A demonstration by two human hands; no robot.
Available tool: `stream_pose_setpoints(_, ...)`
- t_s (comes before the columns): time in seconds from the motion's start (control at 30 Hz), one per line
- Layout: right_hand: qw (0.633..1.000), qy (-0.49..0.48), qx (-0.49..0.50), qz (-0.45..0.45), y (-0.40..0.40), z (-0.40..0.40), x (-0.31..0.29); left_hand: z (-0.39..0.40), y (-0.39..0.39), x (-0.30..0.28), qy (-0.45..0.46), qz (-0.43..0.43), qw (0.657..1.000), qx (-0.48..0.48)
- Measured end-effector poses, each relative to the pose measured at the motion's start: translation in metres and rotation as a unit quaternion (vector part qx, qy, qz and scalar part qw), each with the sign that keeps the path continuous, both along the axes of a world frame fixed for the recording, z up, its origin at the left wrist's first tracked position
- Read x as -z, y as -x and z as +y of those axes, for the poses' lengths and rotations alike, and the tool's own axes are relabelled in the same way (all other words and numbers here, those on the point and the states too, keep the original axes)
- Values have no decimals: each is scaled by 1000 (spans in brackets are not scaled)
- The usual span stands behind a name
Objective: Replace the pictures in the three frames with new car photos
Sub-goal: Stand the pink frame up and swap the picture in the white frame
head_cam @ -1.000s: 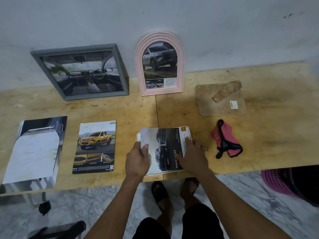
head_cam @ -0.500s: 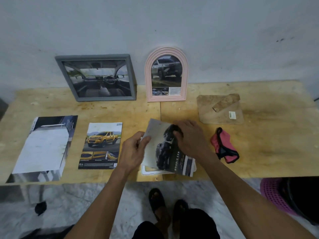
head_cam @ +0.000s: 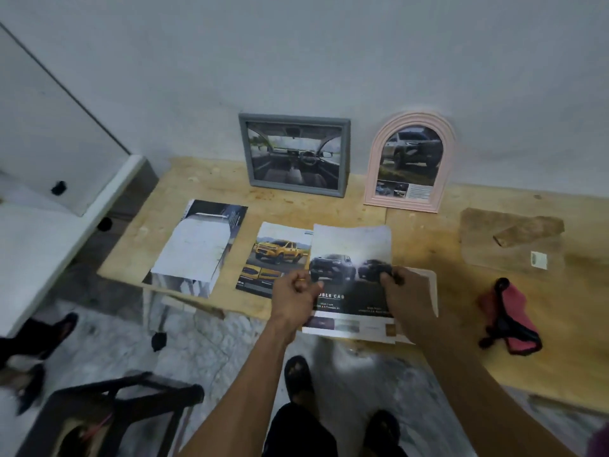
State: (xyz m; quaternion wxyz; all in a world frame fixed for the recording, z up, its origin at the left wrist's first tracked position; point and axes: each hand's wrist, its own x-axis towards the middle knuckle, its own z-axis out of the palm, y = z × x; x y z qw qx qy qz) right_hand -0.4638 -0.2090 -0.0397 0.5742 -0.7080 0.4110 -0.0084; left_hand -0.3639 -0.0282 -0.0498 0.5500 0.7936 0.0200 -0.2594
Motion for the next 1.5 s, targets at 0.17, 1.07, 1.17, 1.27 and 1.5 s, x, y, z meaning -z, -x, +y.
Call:
stream_pose_setpoints(0.17,999,-8,-45,26,-48,51,10,60,-58,-5,-59,-40,997,-42)
stream_pose_setpoints(1.07,982,98,-14,162,-352,291,106,279,-348,79,-344,-48,937,28)
stream_pose_setpoints(1.17,984,85,3,154,-351,290,107,278,-349,80,-359,-54,931,45)
stream_pose_setpoints(1.27,983,93,-10,157,-346,287,104,275,-348,76,-350,-72,933,48)
stream_pose_setpoints(1.5,988,78,65,118,-287,244,79,227,-316,62,-250,-125,953,115)
